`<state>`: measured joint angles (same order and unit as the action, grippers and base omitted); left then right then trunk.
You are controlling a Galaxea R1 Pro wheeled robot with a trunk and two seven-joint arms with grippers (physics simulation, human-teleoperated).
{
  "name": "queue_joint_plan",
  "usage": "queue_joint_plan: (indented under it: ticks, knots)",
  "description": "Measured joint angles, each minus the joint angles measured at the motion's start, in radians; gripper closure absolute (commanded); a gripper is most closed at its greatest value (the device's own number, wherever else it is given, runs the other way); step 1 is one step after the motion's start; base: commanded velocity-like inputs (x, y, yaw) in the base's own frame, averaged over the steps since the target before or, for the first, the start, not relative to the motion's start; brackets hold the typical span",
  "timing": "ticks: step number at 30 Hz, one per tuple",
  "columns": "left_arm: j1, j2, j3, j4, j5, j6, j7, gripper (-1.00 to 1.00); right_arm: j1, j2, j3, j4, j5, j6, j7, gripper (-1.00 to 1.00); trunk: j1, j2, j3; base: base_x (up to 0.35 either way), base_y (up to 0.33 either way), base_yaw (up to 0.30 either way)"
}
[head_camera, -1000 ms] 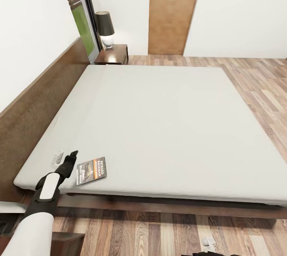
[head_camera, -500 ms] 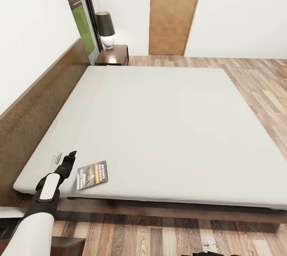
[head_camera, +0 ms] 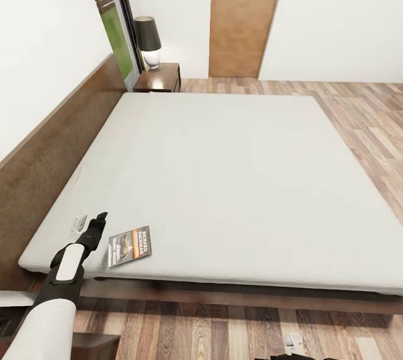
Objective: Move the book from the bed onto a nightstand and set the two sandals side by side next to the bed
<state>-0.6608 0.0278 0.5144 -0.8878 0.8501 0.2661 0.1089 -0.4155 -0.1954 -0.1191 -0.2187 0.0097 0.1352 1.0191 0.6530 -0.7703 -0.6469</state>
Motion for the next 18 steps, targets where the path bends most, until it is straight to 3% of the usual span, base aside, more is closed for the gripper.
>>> queue_joint_plan:
  ticks: [14, 18]
  knots:
    - [0.000, -0.001, 0.000, 0.000, 0.000, 0.000, 0.000, -1.00, 0.000, 0.000, 0.000, 0.000, 0.000, 0.000, 0.001, -1.00, 0.000, 0.000, 0.000, 0.000, 0.000, 0.000]
    - [0.000, -0.001, 0.000, 0.000, 0.000, 0.000, 0.001, -1.00, 0.000, 0.000, 0.000, 0.000, 0.000, 0.000, 0.001, -1.00, 0.015, -0.028, -0.012, 0.000, 0.000, 0.000]
